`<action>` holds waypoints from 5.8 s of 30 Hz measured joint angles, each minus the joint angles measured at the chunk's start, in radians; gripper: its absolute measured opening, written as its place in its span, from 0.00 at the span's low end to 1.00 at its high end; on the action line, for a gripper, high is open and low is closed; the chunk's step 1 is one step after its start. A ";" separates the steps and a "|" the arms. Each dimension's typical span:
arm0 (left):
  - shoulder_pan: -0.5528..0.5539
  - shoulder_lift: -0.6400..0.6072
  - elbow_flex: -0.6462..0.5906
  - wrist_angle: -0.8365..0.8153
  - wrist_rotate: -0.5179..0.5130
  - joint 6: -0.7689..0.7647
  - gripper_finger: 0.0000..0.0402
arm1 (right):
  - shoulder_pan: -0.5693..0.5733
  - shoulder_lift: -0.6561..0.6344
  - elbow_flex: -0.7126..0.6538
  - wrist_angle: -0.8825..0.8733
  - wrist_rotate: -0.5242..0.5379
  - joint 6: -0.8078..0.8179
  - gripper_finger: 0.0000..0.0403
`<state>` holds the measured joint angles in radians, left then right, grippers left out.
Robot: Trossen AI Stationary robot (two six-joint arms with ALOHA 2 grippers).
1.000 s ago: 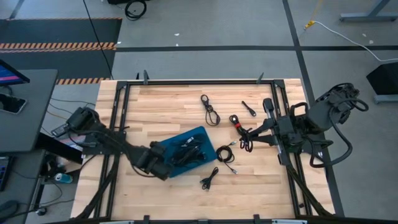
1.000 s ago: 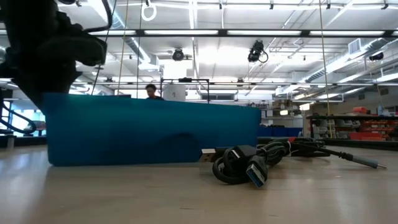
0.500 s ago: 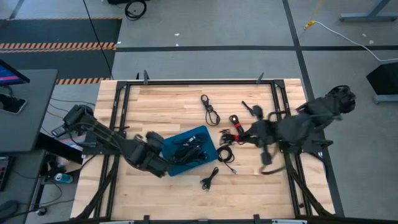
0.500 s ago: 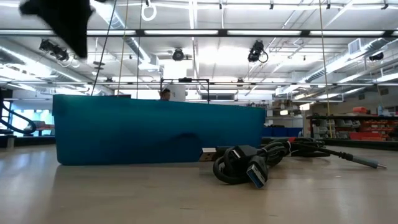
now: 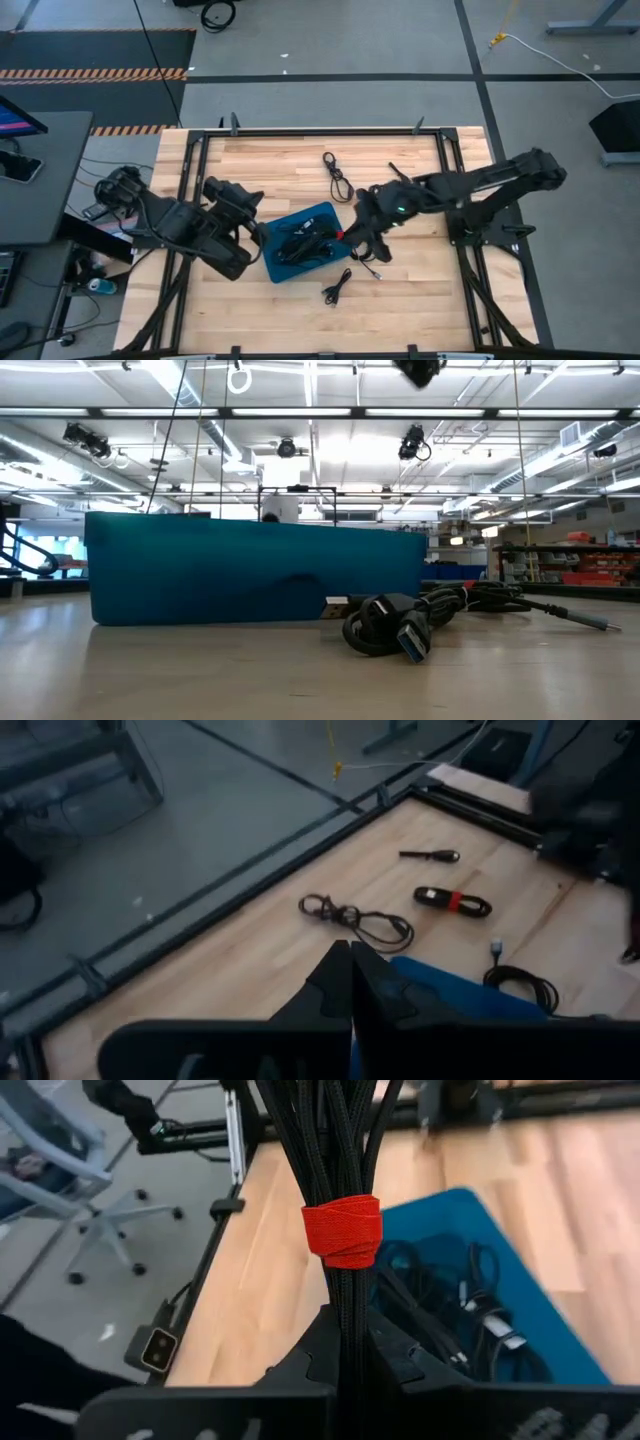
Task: Pick and place USB-C Cables
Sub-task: Put the black charger cable into the blue bin
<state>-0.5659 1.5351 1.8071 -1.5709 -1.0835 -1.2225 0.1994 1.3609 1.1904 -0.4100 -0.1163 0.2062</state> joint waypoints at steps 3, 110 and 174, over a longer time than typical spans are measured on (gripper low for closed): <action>0.008 -0.001 0.003 0.000 -0.008 0.012 0.00 | -0.048 0.071 -0.001 0.010 -0.089 -0.027 0.04; 0.008 0.001 0.002 0.000 0.008 0.088 0.01 | -0.160 -0.205 0.081 -0.822 0.397 0.538 0.29; 0.082 0.001 0.002 0.055 0.087 0.187 0.01 | -0.424 0.054 -0.456 -0.123 -0.009 0.406 0.08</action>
<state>-0.4843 1.5360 1.8088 -1.5158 -0.9962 -1.0351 -0.2246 1.4145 0.7340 -0.5333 -0.1257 0.6122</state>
